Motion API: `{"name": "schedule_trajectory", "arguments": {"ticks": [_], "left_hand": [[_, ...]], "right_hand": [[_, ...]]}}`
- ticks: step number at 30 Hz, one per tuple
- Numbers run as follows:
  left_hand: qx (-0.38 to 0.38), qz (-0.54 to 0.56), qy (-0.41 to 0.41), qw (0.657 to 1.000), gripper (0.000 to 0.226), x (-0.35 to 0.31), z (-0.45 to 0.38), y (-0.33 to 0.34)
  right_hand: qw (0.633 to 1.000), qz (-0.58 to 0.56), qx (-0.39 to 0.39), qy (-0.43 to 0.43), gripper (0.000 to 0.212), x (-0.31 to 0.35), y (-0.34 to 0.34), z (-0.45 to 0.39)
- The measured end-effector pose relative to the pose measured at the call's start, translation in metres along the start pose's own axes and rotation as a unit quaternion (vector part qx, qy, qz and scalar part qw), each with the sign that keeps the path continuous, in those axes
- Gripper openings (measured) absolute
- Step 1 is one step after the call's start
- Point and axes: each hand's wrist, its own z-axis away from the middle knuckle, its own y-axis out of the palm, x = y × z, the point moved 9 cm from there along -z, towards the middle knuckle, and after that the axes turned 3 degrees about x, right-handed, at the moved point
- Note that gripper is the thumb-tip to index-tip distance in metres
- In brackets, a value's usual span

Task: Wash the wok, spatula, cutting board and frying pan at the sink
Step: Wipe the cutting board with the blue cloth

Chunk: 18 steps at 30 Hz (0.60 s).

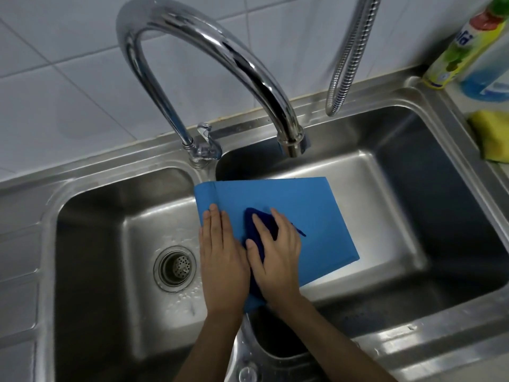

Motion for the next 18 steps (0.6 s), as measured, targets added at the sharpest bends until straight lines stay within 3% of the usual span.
{"name": "schedule_trajectory", "arguments": {"ticks": [5, 10, 14, 18], "left_hand": [[0.0, 0.007, -0.004, 1.0, 0.052, 0.003, -0.003, 0.006], [-0.005, 0.011, -0.022, 1.0, 0.053, 0.006, -0.002, 0.005], [-0.006, 0.001, -0.025, 1.0, 0.054, 0.005, -0.002, 0.004], [-0.006, 0.004, -0.026, 1.0, 0.054, 0.004, -0.003, 0.002]], "right_hand": [[0.999, -0.047, 0.008, -0.011, 0.054, -0.03, 0.008, -0.013], [0.99, -0.044, -0.008, 0.135, 0.053, -0.124, 0.003, -0.046], [0.959, 0.088, 0.014, 0.269, 0.048, -0.204, -0.017, -0.057], [0.961, 0.072, -0.014, 0.267, 0.048, -0.177, -0.022, -0.06]]}}
